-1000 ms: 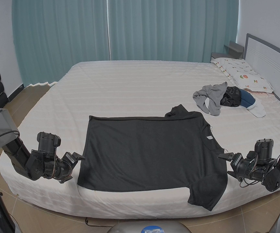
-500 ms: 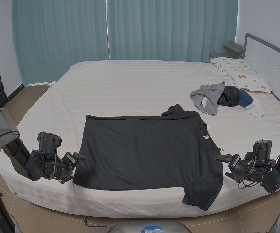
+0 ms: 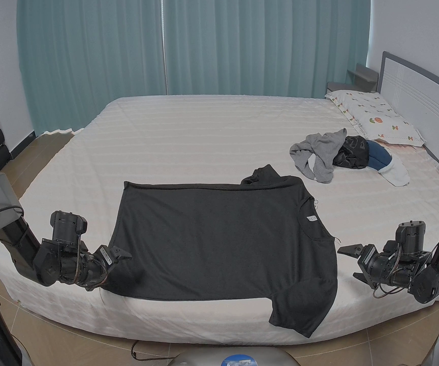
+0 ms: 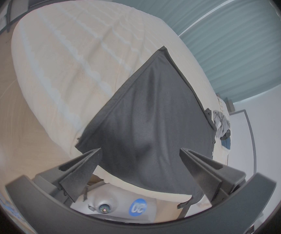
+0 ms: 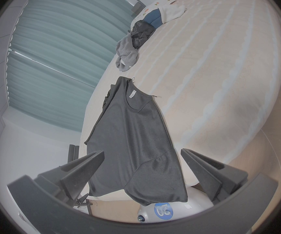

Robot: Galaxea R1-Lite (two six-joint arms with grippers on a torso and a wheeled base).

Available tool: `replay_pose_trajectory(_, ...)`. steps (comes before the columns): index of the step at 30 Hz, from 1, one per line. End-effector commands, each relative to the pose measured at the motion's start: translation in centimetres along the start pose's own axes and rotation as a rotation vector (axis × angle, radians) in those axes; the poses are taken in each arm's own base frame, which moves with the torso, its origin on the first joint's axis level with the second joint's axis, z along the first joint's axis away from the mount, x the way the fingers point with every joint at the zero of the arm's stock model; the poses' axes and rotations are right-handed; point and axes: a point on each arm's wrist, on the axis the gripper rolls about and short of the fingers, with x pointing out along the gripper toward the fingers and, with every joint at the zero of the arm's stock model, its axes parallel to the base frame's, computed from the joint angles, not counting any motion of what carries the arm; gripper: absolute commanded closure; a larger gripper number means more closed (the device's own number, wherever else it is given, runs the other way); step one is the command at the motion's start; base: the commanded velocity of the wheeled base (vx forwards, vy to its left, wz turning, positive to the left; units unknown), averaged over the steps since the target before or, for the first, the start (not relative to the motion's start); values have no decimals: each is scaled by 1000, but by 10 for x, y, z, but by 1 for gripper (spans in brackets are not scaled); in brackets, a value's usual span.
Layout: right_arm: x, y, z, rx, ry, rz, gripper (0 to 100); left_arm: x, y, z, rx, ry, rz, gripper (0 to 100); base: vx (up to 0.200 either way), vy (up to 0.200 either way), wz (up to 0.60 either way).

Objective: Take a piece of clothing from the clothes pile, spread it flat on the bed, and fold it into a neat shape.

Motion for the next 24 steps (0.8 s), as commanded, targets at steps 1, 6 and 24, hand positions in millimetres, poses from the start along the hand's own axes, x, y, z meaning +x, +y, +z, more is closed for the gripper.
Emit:
replay_pose_trajectory(1, 3, -2, -2, 0, 14, -10, 0, -6, 22, 7, 7, 20, 9, 0, 0, 0, 0)
replay_pose_trajectory(6, 3, -3, -3, 0, 17, -11, 0, -6, 30, 12, 26, 33, -6, 0, 0, 0, 0)
replay_pose_trajectory(24, 8, -5, -4, 2, 25, -20, 0, 2, 38, 4, 94, 81, 17, 0, 0, 0, 0)
